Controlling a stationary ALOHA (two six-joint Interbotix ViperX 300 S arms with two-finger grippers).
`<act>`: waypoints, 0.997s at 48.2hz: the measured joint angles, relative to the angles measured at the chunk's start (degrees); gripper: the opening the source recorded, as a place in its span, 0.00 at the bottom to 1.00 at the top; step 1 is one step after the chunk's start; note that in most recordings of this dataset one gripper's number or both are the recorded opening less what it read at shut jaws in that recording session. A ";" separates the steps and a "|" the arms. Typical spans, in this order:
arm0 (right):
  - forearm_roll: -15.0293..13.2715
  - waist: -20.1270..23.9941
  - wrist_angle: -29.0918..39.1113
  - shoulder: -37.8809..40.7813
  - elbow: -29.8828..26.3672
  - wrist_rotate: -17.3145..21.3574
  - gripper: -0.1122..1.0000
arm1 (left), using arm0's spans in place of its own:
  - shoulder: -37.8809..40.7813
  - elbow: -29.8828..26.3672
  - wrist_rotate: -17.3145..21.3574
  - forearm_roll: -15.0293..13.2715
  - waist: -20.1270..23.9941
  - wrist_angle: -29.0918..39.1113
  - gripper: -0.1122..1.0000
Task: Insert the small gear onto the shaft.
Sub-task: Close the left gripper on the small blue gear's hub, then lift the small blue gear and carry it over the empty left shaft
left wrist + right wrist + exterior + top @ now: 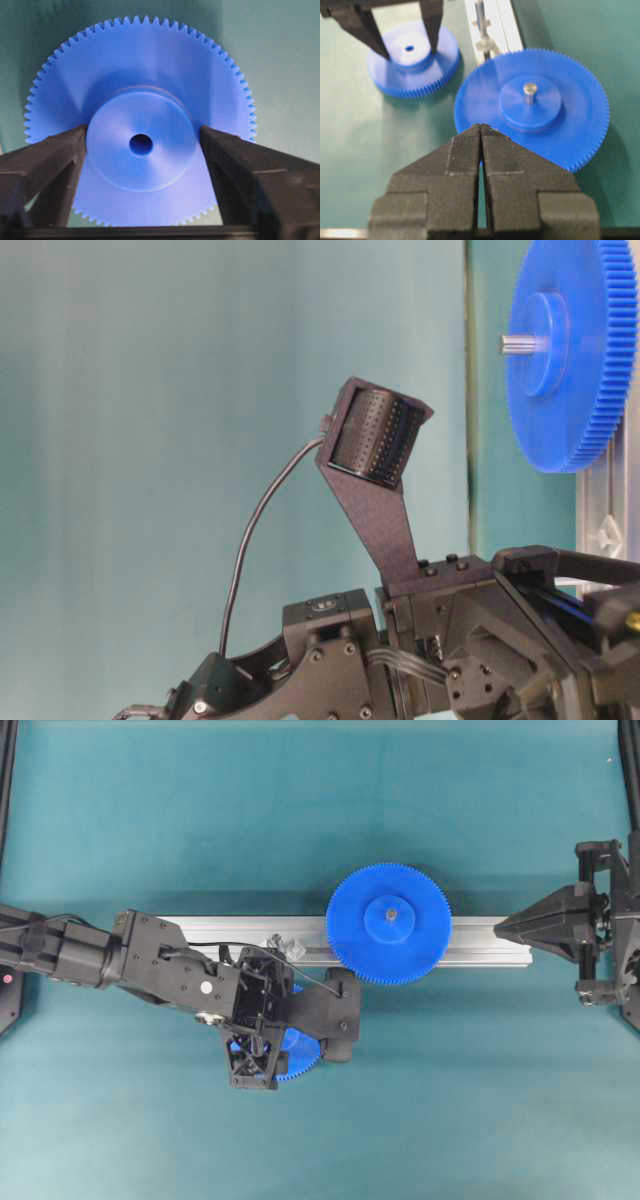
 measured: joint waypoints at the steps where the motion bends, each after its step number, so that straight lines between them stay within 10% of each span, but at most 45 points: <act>1: 0.00 0.00 -0.09 0.00 -0.09 0.00 0.12 | 0.00 0.09 0.18 0.00 0.00 0.00 0.73; 48: 0.00 0.00 0.26 -3.08 0.35 0.00 0.12 | 0.09 -4.39 0.79 0.00 -0.09 7.38 0.73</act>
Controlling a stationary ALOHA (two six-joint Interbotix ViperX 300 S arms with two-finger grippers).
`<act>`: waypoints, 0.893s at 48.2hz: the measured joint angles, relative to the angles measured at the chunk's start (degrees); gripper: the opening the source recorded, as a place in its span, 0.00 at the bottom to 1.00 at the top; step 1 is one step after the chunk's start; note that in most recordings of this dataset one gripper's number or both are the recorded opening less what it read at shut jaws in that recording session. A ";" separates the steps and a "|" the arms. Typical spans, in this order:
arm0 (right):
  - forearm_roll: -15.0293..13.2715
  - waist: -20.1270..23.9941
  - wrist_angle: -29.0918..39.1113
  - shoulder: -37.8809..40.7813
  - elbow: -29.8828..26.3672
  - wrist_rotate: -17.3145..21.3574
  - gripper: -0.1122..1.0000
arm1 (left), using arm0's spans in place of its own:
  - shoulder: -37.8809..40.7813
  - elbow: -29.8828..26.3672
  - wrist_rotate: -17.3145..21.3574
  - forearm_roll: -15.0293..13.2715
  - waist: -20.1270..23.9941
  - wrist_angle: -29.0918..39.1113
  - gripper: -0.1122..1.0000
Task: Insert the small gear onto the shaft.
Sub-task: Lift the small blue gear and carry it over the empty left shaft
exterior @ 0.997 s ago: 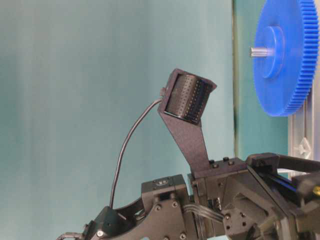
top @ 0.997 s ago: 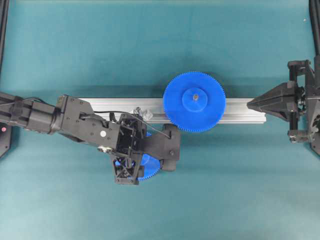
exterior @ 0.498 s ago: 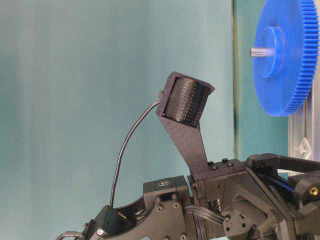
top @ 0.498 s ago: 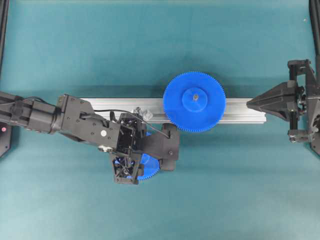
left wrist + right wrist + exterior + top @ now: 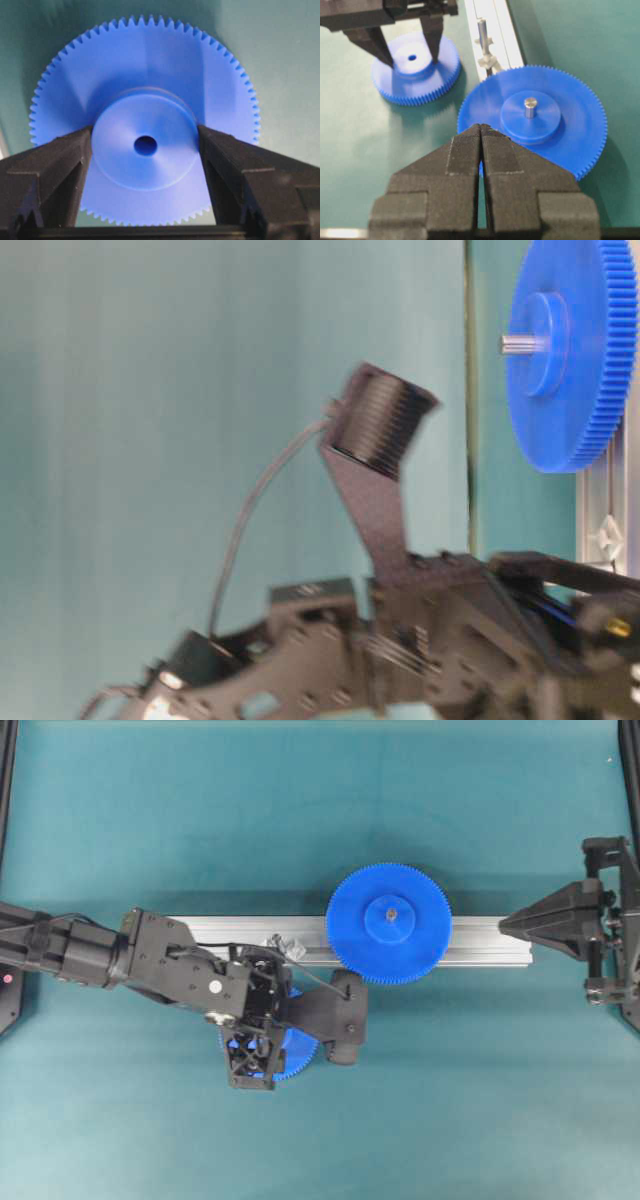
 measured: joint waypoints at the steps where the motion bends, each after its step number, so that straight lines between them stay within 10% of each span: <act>1: -0.09 0.00 0.09 -0.18 0.09 0.00 0.12 | 0.00 -0.44 0.09 -0.09 0.00 0.53 0.73; 43: 0.00 0.00 3.96 -3.16 0.53 0.18 0.12 | -9.40 -10.20 2.02 0.00 6.15 14.94 0.73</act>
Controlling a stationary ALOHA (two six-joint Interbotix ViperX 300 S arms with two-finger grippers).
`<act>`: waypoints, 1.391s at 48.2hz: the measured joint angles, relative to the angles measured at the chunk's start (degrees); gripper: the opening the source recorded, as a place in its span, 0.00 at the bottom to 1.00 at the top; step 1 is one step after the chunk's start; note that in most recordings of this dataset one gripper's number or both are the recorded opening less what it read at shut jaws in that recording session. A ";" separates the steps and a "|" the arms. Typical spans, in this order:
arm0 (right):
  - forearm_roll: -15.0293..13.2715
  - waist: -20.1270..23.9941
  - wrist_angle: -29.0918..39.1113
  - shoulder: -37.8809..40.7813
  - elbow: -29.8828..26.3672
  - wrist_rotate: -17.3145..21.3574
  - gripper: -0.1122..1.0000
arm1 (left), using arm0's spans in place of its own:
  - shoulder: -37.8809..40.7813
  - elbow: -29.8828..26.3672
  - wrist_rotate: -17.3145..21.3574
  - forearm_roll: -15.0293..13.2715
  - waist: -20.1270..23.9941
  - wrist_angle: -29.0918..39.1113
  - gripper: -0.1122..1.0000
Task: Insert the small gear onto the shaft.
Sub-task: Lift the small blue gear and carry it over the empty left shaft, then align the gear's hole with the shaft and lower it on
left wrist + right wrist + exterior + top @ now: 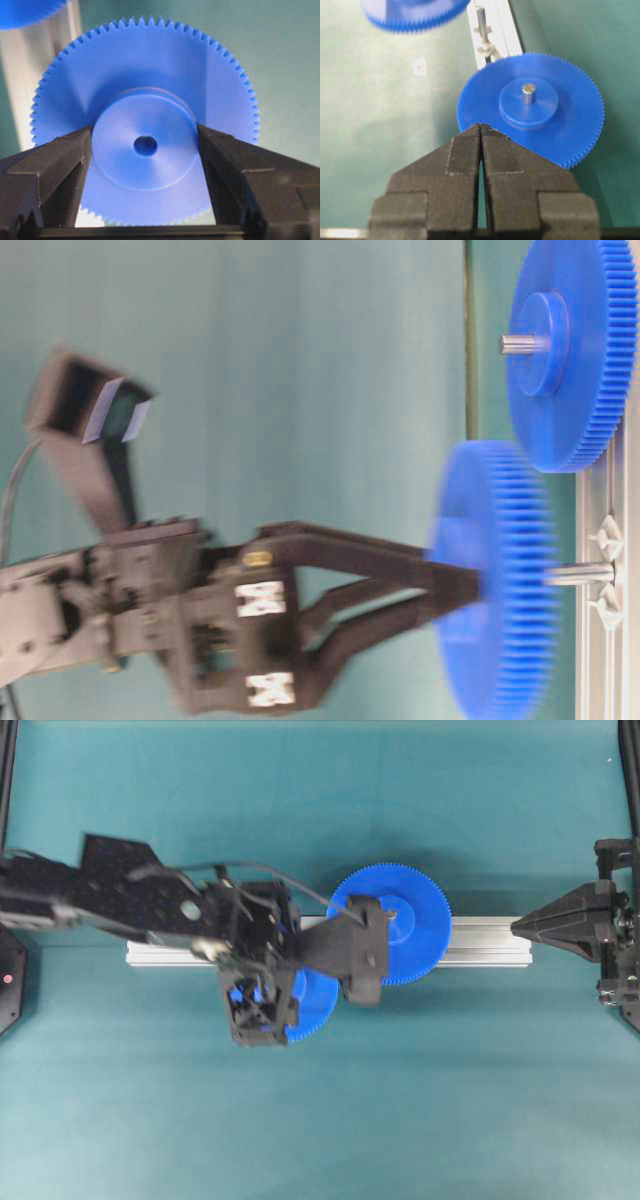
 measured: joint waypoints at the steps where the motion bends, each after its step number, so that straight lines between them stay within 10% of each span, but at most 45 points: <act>1: 0.00 -0.09 0.09 0.00 0.00 -0.18 0.12 | -0.18 0.09 0.00 0.00 0.35 0.00 0.73; 67: 0.00 0.00 0.79 -0.09 0.00 0.00 0.12 | -0.53 7.12 5.45 0.18 6.06 -8.79 0.73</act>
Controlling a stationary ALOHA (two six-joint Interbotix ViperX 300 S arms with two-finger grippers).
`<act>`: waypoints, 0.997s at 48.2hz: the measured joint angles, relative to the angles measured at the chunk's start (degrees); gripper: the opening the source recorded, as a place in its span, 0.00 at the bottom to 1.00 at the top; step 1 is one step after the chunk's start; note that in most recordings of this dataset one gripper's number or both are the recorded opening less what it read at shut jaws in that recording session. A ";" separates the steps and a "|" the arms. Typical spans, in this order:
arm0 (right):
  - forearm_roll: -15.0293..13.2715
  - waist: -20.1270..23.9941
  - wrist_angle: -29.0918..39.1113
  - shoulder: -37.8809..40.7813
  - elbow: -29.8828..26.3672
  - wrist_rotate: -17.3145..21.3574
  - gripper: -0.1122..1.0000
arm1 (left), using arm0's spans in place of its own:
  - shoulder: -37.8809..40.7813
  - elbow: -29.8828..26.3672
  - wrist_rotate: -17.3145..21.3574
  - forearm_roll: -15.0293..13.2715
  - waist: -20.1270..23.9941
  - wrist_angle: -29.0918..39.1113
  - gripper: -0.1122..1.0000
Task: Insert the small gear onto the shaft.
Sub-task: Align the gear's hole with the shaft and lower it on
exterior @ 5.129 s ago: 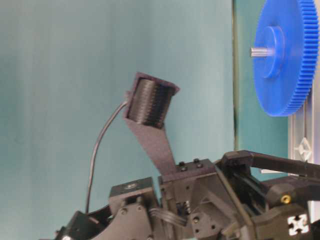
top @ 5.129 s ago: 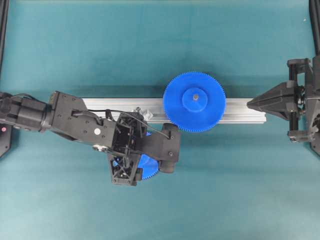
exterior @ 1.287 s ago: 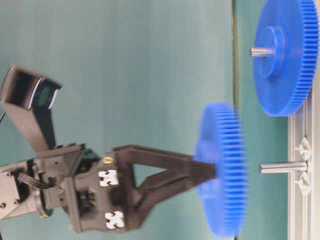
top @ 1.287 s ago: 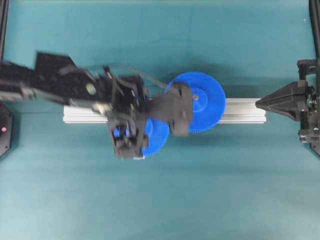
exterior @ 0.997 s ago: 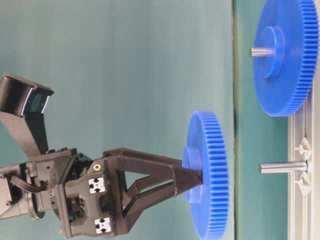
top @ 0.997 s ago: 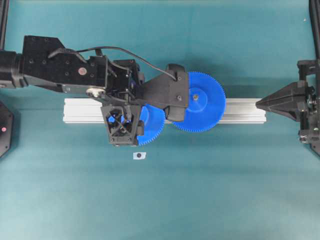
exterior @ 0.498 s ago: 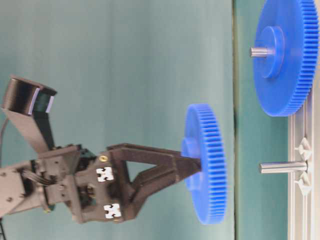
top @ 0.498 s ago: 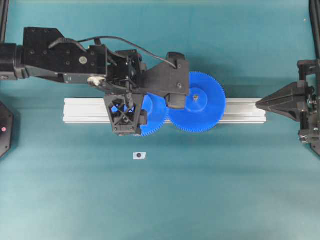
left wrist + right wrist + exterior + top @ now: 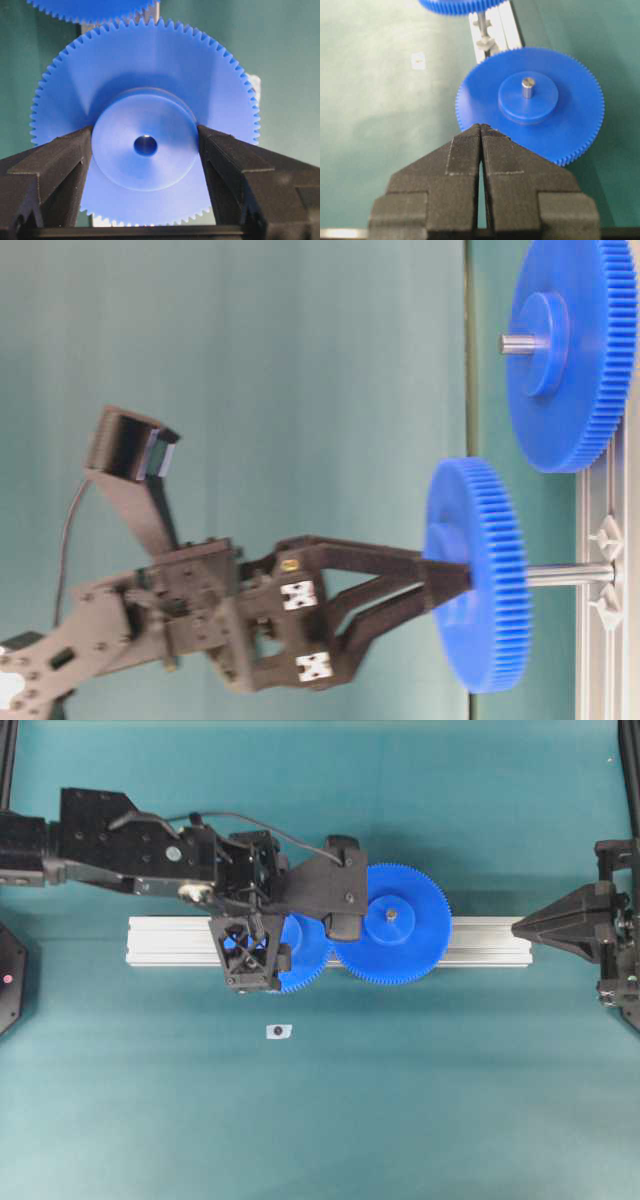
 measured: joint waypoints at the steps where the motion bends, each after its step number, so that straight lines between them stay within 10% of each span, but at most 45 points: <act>1: 0.00 0.00 -0.09 0.09 0.00 0.00 0.12 | 0.18 0.18 0.00 -0.09 0.00 -0.35 0.73; 48: 0.00 0.00 0.00 -0.09 -0.09 0.00 0.12 | 2.55 1.58 1.05 -0.18 1.93 -1.49 0.73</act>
